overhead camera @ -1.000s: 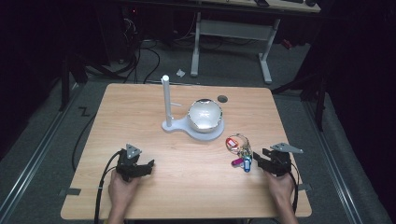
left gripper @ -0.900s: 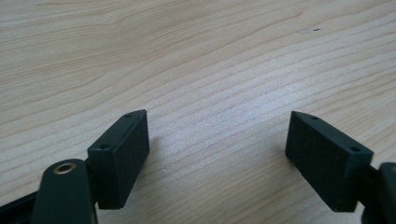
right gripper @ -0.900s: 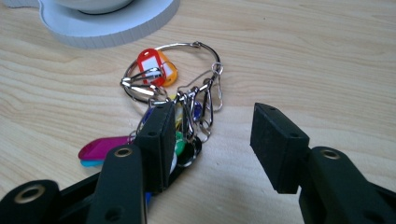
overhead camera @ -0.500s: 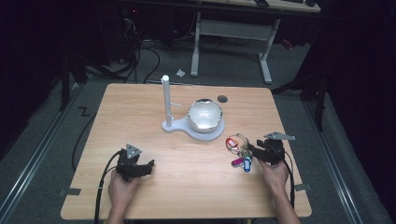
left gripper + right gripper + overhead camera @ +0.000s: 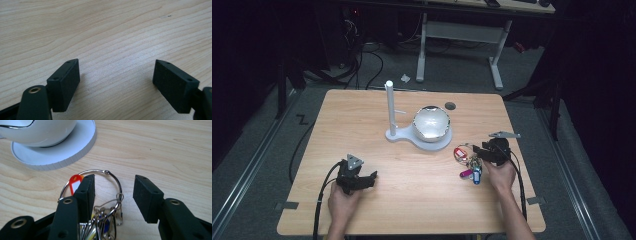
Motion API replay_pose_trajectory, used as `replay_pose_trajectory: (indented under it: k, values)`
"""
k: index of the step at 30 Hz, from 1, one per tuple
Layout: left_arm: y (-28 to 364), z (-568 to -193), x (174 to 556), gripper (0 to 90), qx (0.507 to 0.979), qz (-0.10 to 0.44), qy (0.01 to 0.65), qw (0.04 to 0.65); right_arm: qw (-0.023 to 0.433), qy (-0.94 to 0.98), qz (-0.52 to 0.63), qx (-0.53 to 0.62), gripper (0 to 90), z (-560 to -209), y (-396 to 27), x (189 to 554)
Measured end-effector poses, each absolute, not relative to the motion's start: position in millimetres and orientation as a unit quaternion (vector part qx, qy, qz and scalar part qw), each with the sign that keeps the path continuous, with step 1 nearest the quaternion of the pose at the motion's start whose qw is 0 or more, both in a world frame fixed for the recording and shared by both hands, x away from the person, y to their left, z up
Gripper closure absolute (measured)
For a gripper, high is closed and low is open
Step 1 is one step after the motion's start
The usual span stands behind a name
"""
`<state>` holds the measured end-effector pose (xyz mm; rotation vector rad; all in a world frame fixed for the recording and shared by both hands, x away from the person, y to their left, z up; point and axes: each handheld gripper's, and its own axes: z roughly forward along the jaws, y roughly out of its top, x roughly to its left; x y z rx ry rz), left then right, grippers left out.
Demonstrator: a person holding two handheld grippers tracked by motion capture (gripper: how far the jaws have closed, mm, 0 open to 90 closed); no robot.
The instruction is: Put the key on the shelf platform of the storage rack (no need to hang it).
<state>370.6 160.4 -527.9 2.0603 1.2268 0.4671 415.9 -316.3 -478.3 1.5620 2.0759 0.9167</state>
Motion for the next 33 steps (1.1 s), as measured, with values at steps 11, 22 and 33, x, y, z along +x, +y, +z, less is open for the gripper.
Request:
replay_pose_trajectory:
  k: [11,22,33]
  values:
    - [160,-528,371,22.2,0.792,0.18,0.472,0.343,0.175,0.743,0.304,0.57,57.7,-494,-314,439]
    - [160,-528,371,22.2,0.792,0.18,0.472,0.343,0.161,0.747,0.286,0.578,65.1,-506,-315,444]
    - [160,-528,371,22.0,0.792,0.18,0.472,0.343,0.166,0.753,0.284,0.57,80.4,-509,-315,445]
